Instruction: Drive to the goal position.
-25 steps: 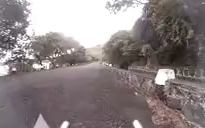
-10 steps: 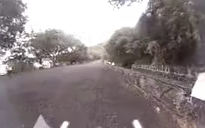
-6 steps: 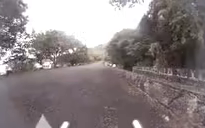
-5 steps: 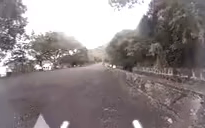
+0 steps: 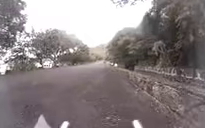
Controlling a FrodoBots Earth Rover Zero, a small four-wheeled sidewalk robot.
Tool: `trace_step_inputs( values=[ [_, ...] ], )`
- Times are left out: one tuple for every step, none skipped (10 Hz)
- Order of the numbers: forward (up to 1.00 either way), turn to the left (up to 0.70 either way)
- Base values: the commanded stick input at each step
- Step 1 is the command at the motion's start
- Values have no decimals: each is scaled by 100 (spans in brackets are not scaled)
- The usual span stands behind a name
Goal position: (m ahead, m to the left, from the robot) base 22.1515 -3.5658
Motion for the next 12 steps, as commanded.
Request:
trace_step_inputs(
  values=[
    [50, 0],
    [50, 0],
    [50, -33],
    [50, -50],
    [50, -50],
    [50, -50],
    [50, -11],
    [50, 0],
    [50, 0],
    [50, 0],
    [50, 0],
    [50, 0]
  ],
)
